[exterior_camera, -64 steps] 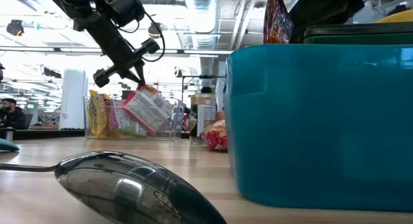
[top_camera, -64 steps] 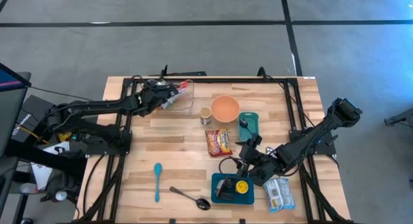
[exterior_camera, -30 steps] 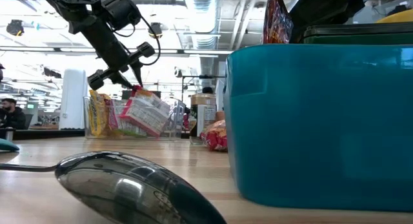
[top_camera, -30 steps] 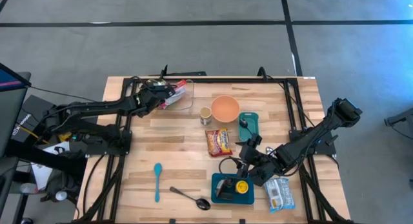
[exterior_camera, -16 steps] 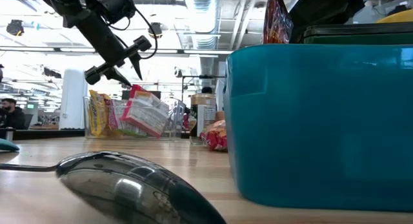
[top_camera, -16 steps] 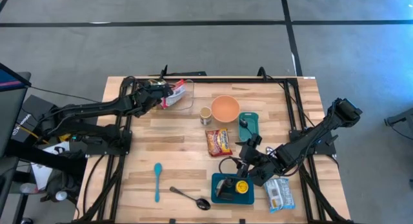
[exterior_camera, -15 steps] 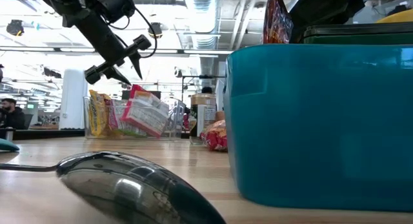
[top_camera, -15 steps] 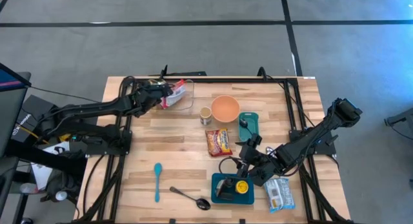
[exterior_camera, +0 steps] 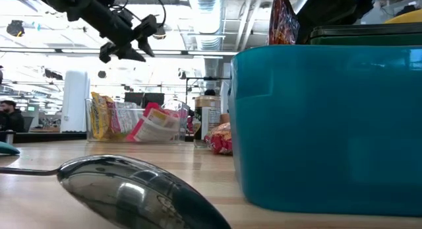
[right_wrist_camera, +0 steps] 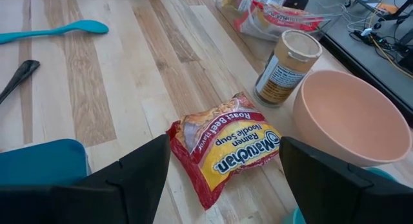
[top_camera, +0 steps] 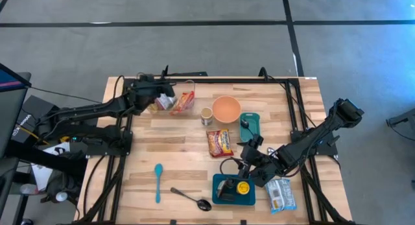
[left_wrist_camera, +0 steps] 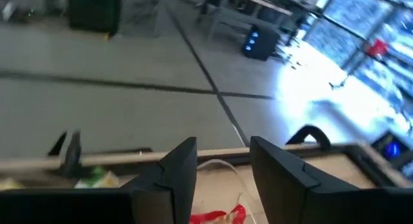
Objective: Pick & Place Food Item
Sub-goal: Put the red noodle pack into the transparent bin
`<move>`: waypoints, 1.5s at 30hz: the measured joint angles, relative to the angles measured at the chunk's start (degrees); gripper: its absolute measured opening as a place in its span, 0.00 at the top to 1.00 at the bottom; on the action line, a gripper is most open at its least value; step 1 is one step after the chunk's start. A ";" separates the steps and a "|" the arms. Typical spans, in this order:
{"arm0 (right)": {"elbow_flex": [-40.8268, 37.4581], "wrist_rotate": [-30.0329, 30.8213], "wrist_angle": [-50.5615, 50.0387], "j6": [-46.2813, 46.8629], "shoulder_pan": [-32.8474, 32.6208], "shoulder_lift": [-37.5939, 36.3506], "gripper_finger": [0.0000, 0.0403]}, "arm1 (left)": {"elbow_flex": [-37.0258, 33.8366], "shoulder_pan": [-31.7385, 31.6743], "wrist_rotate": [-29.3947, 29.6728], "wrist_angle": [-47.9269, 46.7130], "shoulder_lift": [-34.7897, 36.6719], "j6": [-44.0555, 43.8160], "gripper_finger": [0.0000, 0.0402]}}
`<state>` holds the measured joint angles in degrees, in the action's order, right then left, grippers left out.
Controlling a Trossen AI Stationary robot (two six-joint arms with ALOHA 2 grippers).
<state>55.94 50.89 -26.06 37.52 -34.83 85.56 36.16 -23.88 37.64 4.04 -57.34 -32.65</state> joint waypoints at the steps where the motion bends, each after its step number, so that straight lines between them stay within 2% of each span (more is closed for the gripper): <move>1: 0.00 0.00 -0.13 0.00 -0.01 0.00 0.29 | 0.00 0.00 -0.58 1.20 -0.28 2.62 0.66; 4: 0.00 0.00 -0.29 0.00 -0.02 0.00 0.29 | 0.00 -0.10 -3.00 2.81 -1.41 8.01 0.67; 8: 0.00 0.02 -0.29 0.00 0.01 0.00 0.29 | 0.04 -1.37 -9.71 3.81 -3.43 10.83 0.69; 12: 0.00 0.04 -0.31 0.00 0.12 0.00 0.29 | 0.04 -3.02 -16.64 3.81 -6.06 11.41 0.70; 18: 0.00 0.04 -0.75 0.00 0.11 0.00 0.29 | 0.04 -3.84 -21.49 3.45 -8.67 11.42 0.72; 23: 0.00 0.07 -1.73 0.02 0.11 0.00 0.29 | 0.04 -2.12 -26.19 3.36 -8.71 11.42 0.75; 34: 0.00 0.24 -3.38 0.63 0.11 0.00 0.29 | 0.04 9.91 -26.61 3.30 -8.70 11.41 0.81; 39: 0.01 0.86 -8.56 5.69 0.13 0.00 0.29 | 0.04 17.01 -26.56 3.35 -8.71 12.10 0.84; 45: 0.02 1.71 -13.34 11.10 0.14 0.00 0.29 | 0.02 24.42 -22.95 3.41 -8.70 14.37 0.88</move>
<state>55.96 52.61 -39.40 48.62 -34.69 85.56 36.18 0.54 14.69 7.44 -66.04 -18.28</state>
